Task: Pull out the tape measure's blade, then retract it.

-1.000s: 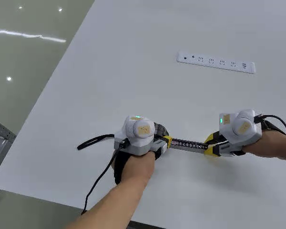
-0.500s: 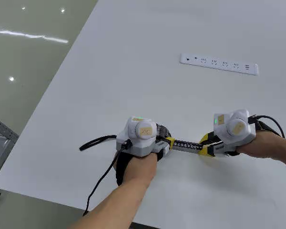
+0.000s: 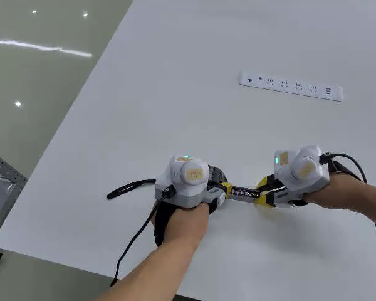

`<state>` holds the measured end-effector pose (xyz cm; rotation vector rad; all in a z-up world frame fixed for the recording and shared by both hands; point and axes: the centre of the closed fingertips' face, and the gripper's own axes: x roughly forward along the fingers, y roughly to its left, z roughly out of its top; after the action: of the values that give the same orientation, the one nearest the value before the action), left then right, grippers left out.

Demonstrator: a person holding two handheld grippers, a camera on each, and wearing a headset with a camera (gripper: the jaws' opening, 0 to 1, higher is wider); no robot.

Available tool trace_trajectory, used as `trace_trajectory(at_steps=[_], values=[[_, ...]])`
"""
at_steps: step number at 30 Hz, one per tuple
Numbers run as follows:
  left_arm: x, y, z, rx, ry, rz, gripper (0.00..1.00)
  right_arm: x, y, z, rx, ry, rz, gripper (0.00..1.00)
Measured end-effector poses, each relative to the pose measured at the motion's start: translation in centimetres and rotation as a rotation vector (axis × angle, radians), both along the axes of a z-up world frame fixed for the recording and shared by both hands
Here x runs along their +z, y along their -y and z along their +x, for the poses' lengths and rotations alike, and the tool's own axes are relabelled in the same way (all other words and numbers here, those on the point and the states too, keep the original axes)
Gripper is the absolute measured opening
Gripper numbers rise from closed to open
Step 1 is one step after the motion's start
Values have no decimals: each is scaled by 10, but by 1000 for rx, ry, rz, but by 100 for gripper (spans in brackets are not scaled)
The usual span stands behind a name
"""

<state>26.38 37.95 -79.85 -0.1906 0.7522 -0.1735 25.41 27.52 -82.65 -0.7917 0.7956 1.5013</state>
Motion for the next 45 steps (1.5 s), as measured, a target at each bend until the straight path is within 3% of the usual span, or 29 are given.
trace_trajectory(at_steps=[45], values=[[0, -1, 0, 1, -8, -17, 58, 1, -52, -5, 24, 4, 33, 12]])
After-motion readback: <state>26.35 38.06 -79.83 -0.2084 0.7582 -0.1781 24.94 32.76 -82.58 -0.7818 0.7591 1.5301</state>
